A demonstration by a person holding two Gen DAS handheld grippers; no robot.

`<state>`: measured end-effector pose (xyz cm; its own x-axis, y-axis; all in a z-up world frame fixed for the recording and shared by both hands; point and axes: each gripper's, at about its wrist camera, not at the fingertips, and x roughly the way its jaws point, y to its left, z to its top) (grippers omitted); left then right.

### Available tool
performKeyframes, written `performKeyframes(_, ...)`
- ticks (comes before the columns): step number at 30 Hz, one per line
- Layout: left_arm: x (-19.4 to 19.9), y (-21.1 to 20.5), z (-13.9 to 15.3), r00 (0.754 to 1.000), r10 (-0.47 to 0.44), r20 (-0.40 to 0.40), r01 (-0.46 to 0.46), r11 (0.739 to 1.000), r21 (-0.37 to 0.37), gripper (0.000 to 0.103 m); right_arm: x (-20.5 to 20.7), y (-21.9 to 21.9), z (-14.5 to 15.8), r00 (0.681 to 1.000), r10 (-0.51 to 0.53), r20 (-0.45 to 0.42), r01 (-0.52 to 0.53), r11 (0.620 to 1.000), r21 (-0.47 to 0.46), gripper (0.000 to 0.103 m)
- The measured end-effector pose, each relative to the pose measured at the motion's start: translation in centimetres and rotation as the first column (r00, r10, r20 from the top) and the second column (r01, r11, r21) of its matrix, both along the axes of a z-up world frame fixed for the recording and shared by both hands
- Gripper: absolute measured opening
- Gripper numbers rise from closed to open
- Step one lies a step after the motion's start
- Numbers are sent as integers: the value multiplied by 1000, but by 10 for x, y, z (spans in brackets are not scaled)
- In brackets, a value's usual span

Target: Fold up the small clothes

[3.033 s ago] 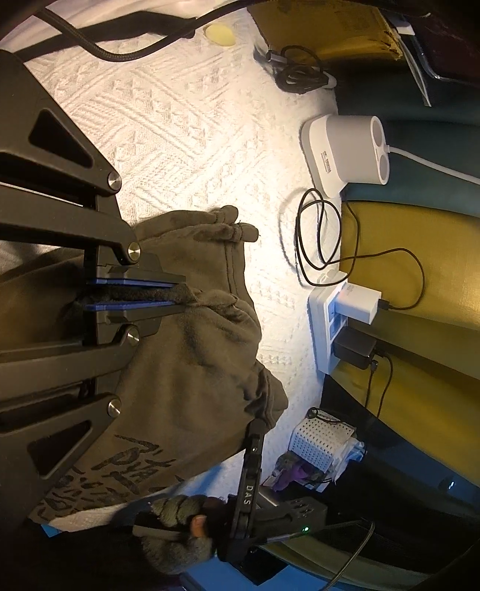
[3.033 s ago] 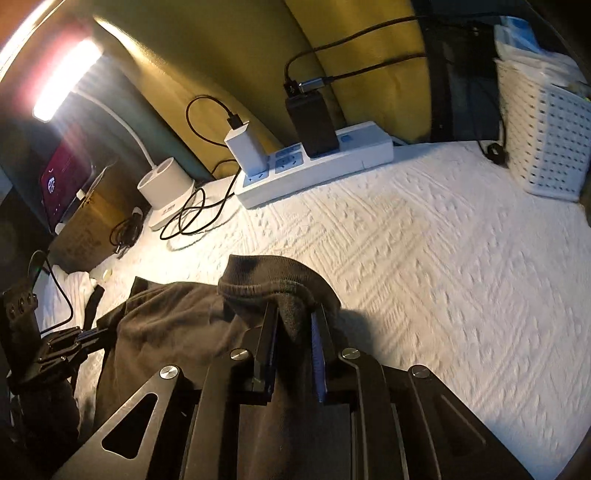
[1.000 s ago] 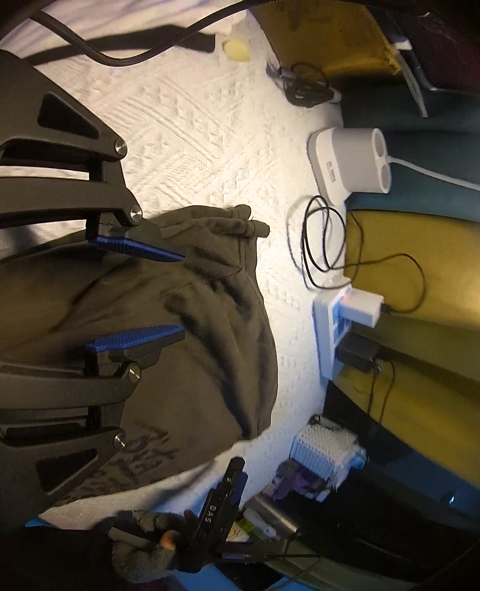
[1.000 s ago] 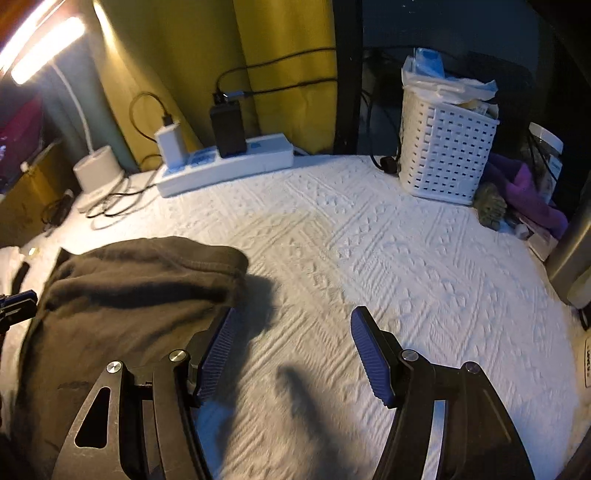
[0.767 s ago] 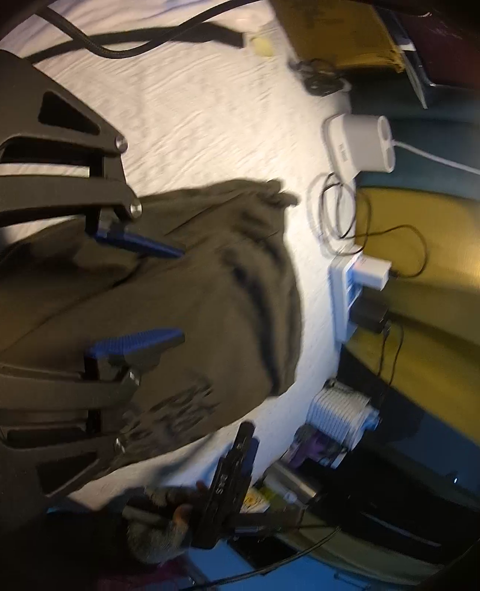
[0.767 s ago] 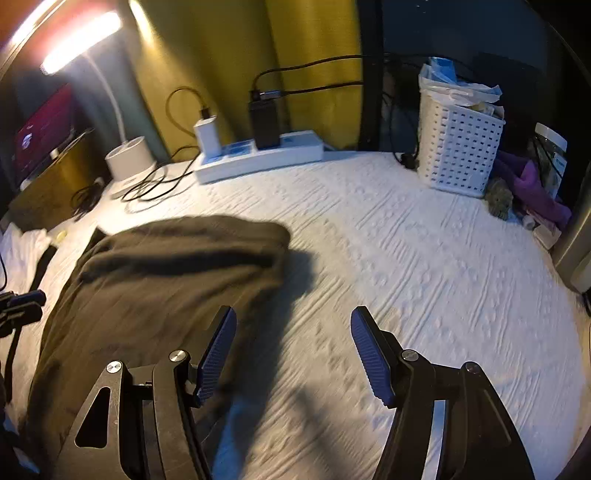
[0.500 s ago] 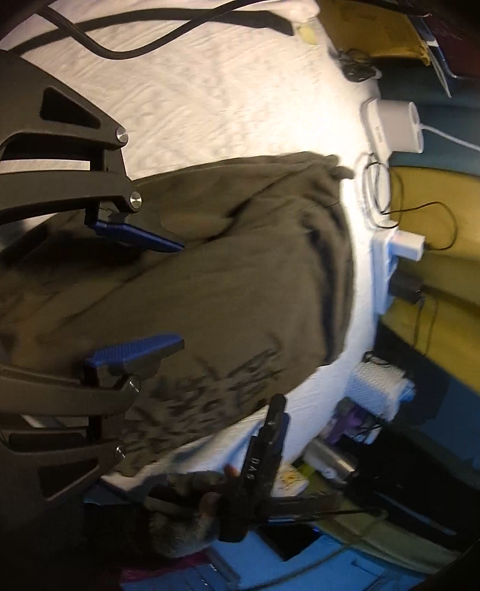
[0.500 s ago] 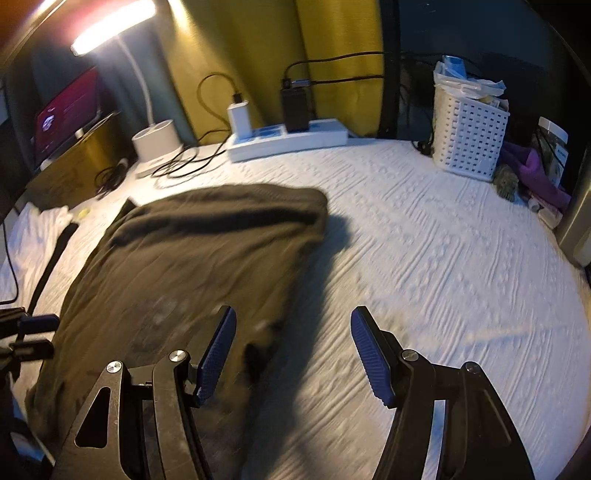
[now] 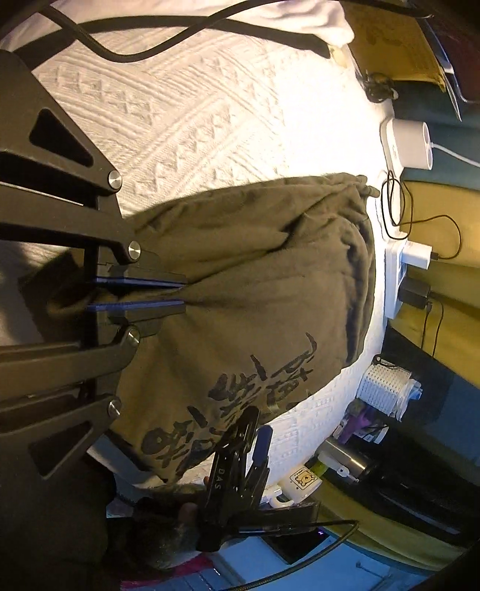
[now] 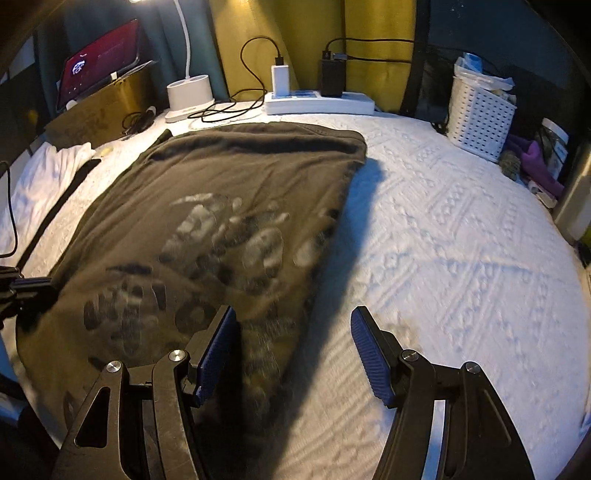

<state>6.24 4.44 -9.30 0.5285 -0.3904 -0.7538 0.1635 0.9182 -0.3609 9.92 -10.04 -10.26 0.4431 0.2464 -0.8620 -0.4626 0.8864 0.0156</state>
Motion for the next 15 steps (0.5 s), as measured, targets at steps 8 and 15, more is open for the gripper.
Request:
performKeyframes(8, -19, 1, 15, 999, 1, 37, 1, 999, -49, 40, -26, -8, 14, 1000, -4, 6, 4, 1000, 28, 67)
performKeyframes(15, -31, -9, 4, 1000, 5, 27, -5, 1000, 27, 46, -56, 1, 15, 999, 38, 5, -38, 999, 24, 67)
